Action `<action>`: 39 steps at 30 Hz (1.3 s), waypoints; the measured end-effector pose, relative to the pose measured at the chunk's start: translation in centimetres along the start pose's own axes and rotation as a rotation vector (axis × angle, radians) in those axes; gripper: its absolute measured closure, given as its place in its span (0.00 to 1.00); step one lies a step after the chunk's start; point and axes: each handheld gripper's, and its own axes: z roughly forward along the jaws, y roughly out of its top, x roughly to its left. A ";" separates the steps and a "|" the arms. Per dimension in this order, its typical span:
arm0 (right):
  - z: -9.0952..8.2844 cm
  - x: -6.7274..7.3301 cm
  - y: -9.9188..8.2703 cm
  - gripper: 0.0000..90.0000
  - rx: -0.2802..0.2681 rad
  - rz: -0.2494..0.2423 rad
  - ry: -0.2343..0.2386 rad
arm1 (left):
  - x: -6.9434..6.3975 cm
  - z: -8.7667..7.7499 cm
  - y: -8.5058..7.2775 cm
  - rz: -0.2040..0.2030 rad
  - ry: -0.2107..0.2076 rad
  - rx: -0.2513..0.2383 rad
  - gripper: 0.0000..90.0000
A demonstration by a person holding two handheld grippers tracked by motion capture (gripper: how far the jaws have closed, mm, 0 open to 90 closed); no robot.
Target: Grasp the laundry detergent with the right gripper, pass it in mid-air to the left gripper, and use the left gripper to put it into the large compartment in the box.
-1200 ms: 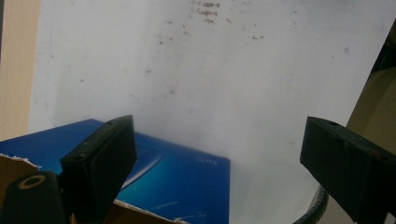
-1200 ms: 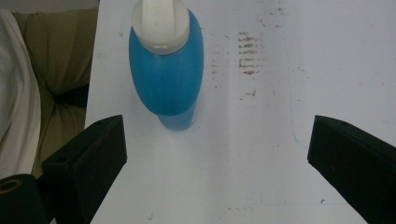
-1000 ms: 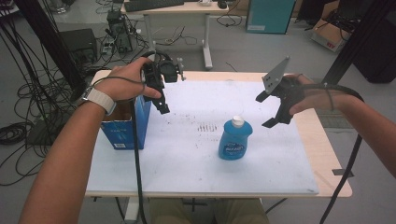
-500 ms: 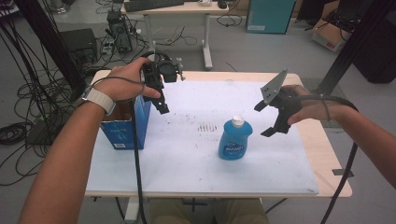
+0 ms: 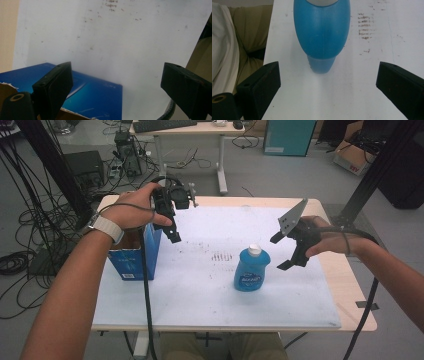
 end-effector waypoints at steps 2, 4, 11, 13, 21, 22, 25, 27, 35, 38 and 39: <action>0.1 0.0 0.0 0.06 -0.001 0.001 0.003 | 0.0 0.0 0.0 -0.006 -0.001 -0.003 0.12; 0.4 0.0 -0.1 0.06 -0.006 0.003 0.007 | 0.0 0.1 0.0 -0.007 0.001 -0.006 0.12; 0.8 0.0 -0.5 0.06 -0.038 0.002 0.005 | -0.1 0.3 0.0 -0.016 -0.007 -0.004 0.12; 1.0 0.1 -0.7 0.06 -0.046 -0.002 0.001 | -0.1 0.3 0.0 -0.015 -0.010 -0.002 0.12; 1.4 0.1 -1.3 0.07 -0.092 0.010 0.002 | -0.1 0.4 0.0 -0.019 -0.011 -0.002 0.12; 1.4 0.2 -1.4 0.07 -0.092 0.013 0.002 | 0.1 0.3 0.0 0.013 -0.003 0.016 0.12; 1.7 0.2 -1.6 0.07 -0.100 0.016 0.006 | 0.0 0.3 0.0 0.006 -0.005 0.013 0.12; 1.8 0.2 -1.6 0.07 -0.107 0.013 0.006 | 0.0 0.4 -0.1 0.005 -0.006 0.012 0.12; 2.7 0.5 -2.0 0.08 -0.145 0.025 0.011 | 0.0 0.5 0.0 0.010 -0.005 0.016 0.12; 2.9 0.4 -2.1 0.08 -0.161 0.029 0.008 | 0.0 0.6 0.0 0.009 -0.006 0.018 0.12; 2.9 0.5 -2.2 0.08 -0.163 0.037 0.008 | -0.1 0.6 0.0 0.001 -0.006 0.011 0.12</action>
